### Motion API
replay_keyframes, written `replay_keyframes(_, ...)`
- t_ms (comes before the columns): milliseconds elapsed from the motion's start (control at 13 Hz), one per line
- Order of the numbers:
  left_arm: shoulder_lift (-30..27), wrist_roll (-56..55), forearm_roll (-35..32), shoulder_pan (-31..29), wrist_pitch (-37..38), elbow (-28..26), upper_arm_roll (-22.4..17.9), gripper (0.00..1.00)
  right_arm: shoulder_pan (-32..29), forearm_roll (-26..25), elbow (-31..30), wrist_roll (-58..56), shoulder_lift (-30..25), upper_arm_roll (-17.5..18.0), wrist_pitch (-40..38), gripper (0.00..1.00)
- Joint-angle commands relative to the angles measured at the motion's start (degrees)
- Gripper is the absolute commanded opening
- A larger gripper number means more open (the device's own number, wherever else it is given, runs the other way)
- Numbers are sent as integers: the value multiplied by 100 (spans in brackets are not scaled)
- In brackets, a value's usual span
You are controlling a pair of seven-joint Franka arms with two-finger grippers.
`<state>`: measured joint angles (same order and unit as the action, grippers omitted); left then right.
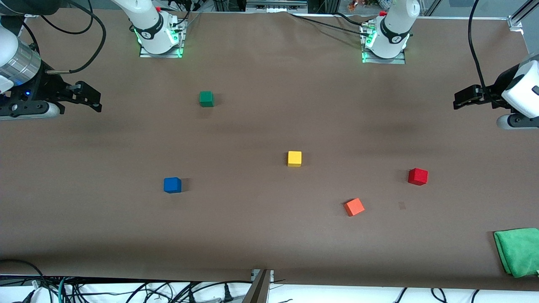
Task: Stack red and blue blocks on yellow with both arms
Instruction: 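Reach the left gripper down toward the red cube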
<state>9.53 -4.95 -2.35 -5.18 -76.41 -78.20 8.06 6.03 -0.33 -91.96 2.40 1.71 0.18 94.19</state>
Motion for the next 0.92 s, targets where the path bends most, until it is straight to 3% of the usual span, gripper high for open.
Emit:
replay_keyframes(0,40,-6,-20,18,-5,156,-7,100,-58,-38,143,68,49,70,-85,99)
replay_keyframes(308,268,81,-38,-44,-5,113,-33,100,-58,-38,143,68,49,70,-85,99)
replay_keyframes(538,855,186,-186,-97,-66,33,-33,100,-58,-38,143,68,49,70,-85,99)
replay_keyframes(692,1365,476,-231,-106,-547,-123,-33,100,-58,-38,143,68,49,70,-85,99)
replay_keyframes(846,1560,530,-249,-106,-1459,-763,-24,100,-58,-38,143,68,49,70,-76,99)
